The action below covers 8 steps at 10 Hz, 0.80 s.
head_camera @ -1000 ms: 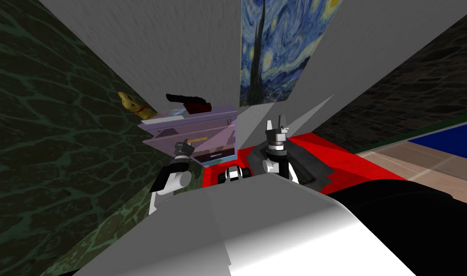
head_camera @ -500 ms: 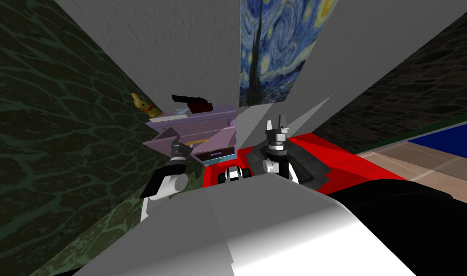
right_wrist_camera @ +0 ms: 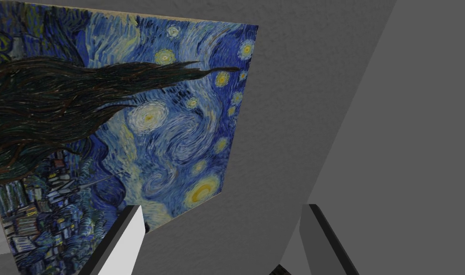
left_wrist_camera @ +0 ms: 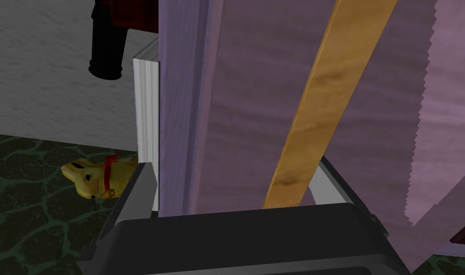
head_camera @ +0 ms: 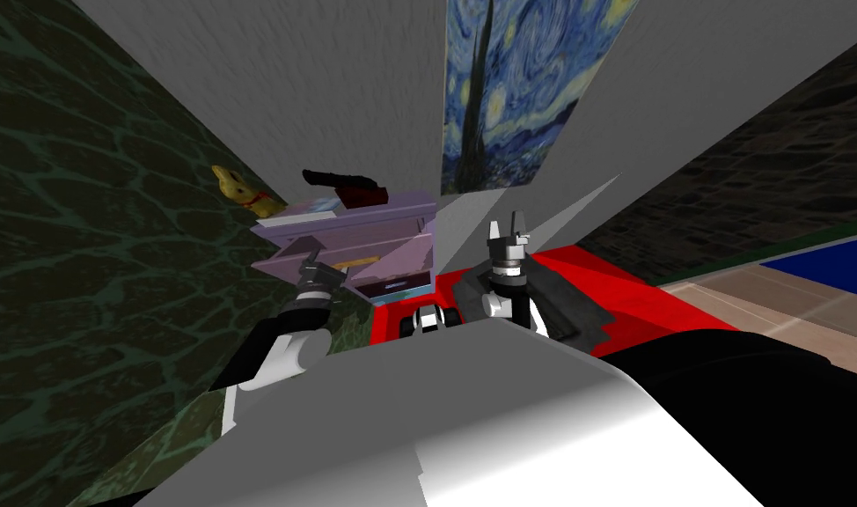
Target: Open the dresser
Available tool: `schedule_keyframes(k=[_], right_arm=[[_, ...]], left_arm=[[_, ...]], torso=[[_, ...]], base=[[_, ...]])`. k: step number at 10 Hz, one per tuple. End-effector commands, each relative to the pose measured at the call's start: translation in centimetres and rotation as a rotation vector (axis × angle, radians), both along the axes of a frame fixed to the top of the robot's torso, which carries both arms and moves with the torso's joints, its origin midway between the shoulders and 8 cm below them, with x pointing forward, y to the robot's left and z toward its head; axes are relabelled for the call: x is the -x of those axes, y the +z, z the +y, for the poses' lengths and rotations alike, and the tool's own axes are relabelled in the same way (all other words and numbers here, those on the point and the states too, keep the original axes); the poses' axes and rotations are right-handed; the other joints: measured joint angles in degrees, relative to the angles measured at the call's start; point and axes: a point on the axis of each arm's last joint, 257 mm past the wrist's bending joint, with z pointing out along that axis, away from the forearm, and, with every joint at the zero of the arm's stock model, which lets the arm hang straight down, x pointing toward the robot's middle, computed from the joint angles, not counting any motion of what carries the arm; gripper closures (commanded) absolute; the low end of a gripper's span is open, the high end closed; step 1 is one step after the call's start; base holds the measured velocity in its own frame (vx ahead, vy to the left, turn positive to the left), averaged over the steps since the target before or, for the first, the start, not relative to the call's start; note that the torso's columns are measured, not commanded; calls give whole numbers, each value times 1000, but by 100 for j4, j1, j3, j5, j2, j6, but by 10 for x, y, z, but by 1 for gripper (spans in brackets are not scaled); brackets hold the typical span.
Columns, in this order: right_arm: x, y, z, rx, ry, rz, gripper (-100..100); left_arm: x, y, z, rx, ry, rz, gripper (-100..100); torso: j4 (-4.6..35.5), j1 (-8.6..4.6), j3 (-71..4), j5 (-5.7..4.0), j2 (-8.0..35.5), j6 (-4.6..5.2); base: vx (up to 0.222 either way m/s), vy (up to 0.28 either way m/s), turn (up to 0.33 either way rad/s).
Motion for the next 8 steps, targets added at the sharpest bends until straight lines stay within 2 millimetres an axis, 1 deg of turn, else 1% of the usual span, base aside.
schedule_keyframes(k=[1, 2, 3, 8], right_arm=[[0, 0, 0, 0, 0, 0, 0], [0, 0, 0, 0, 0, 0, 0], [0, 0, 0, 0, 0, 0, 0], [0, 0, 0, 0, 0, 0, 0]], left_arm=[[12, 16, -2, -5, -9, -5, -100], [10, 4, 0, 0, -5, 17, -100], [10, 3, 0, 1, -6, 22, 0], [10, -3, 1, 2, -3, 37, 0]], torso=[[12, -7, 1, -10, 7, -4], [20, -14, 4, -16, 15, -3], [10, -13, 9, -8, 17, 2], [-13, -2, -10, 4, -19, 4]], base=[[51, -12, 21], [27, -1, 8], [8, 1, -1], [0, 0, 0]])
